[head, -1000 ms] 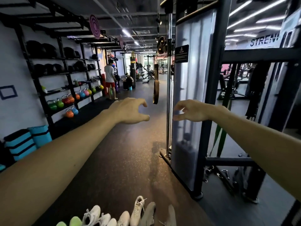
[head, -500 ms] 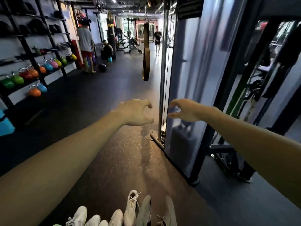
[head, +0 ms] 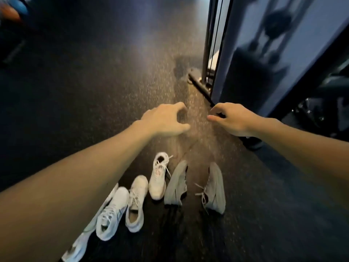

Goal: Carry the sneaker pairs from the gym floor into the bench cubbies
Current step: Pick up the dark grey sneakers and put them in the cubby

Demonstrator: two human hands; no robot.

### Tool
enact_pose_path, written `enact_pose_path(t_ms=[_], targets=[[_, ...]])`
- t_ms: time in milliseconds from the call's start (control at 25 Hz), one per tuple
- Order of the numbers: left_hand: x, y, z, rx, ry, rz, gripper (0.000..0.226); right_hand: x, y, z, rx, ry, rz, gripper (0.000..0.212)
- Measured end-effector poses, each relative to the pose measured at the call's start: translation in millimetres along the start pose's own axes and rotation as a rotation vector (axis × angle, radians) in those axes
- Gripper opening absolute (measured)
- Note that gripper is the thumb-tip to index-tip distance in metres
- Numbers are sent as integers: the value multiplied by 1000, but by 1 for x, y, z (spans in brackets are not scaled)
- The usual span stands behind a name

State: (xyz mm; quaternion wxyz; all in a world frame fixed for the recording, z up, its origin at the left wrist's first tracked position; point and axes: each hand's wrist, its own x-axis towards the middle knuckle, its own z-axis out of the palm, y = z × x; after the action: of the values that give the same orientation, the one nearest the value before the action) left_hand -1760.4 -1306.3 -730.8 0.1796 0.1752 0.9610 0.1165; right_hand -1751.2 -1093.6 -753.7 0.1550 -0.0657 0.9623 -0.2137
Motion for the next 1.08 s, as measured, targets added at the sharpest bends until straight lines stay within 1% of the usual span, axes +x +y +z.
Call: enact_pose_path(t_ms=[80, 200, 320, 400, 480, 560, 640, 680, 760, 840, 1000, 1080], targets=[[27, -23, 83, -9, -46, -33, 55, 20, 45, 84, 13, -30, 46, 45], [57, -54, 202, -34, -125, -37, 53, 38, 107, 203, 2, -83, 91, 47], [72, -79, 323, -99, -256, -32, 47, 40, 160, 317, -23, -192, 142, 51], [74, -91, 389, -108, -287, -31, 44, 33, 186, 375, -62, -228, 145, 50], [77, -99, 445, -47, -294, -24, 43, 25, 205, 421, -100, -249, 125, 47], [80, -102, 493, 58, -364, -39, 47, 18, 220, 460, -149, -314, 116, 46], [80, -102, 528, 184, -454, -34, 54, 12, 225, 489, -207, -367, 111, 46], [80, -101, 541, 256, -476, -5, 55, 10, 226, 499, -247, -350, 90, 46], [76, -102, 558, 403, -485, 90, 51, 6, 225, 513, -361, -272, -5, 44], [70, -103, 569, 561, -489, 160, 41, 2, 222, 523, -465, -278, -41, 44], [55, -104, 580, 951, -421, 216, 35, -6, 216, 538, -682, -327, 23, 44], [50, -109, 576, 1051, -375, 225, 33, -10, 213, 541, -785, -347, 34, 44]])
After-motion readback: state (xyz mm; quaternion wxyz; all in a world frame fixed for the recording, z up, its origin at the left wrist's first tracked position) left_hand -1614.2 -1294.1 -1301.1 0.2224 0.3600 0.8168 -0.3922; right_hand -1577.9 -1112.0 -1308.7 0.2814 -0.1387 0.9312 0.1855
